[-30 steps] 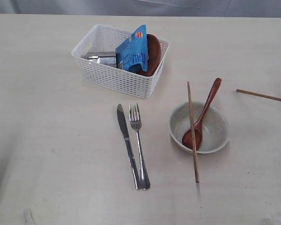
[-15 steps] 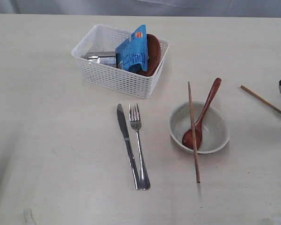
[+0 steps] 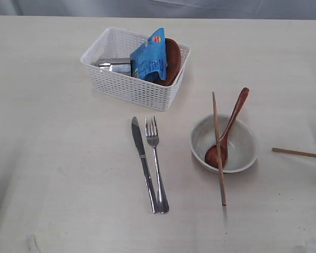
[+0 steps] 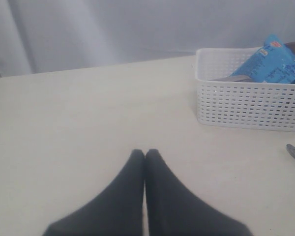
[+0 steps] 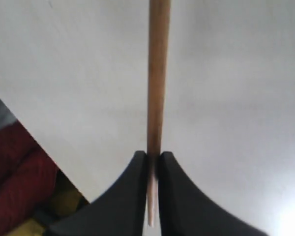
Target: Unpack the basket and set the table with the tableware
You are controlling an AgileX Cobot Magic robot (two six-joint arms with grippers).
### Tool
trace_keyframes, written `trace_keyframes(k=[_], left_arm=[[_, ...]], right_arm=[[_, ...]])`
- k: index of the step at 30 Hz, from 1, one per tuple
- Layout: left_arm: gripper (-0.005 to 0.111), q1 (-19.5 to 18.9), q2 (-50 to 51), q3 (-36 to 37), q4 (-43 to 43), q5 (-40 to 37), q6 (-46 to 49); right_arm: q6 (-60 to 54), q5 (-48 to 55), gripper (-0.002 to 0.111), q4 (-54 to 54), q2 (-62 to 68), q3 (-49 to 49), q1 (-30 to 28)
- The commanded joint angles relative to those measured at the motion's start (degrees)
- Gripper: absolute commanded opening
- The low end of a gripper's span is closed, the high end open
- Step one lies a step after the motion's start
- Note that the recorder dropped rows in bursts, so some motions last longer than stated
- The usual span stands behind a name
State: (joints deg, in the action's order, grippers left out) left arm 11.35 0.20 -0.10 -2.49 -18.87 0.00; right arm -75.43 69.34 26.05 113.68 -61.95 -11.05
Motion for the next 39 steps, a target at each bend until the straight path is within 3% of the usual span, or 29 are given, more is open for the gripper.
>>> trace_keyframes(k=[1,4,9,18,23,30,39], left_arm=[[0.000,-0.14,-0.20,0.10,-0.26,0.17,0.00],[0.000,-0.14,-0.20,0.10,-0.26,0.17,0.00],[0.000,-0.14,-0.20,0.10,-0.26,0.17,0.00],[0.000,-0.14,-0.20,0.10,-0.26,0.17,0.00],[0.000,-0.14,-0.20,0.10,-0.26,0.17,0.00],[0.000,-0.14,-0.20,0.10,-0.26,0.17,0.00],[0.000,-0.14,-0.20,0.10,-0.26,0.17,0.00]], right_arm=[[2.02,0.63,0.000,14.55,-0.10,0.01,-0.01],[-4.15,0.63,0.000,15.70,-0.10,0.01,0.58],[-24.74,0.63,0.000,12.36,-0.10,0.01,5.85],[-42.48,0.63,0.000,19.16,-0.10,0.01,15.04],[-41.38,-1.98,0.000,17.28,-0.10,0.01,16.52],[-42.16,-20.15,0.000,6.06,-0.19,0.01,16.52],[-46.31,-24.86,0.000,7.10,-0.22,0.01,16.86]])
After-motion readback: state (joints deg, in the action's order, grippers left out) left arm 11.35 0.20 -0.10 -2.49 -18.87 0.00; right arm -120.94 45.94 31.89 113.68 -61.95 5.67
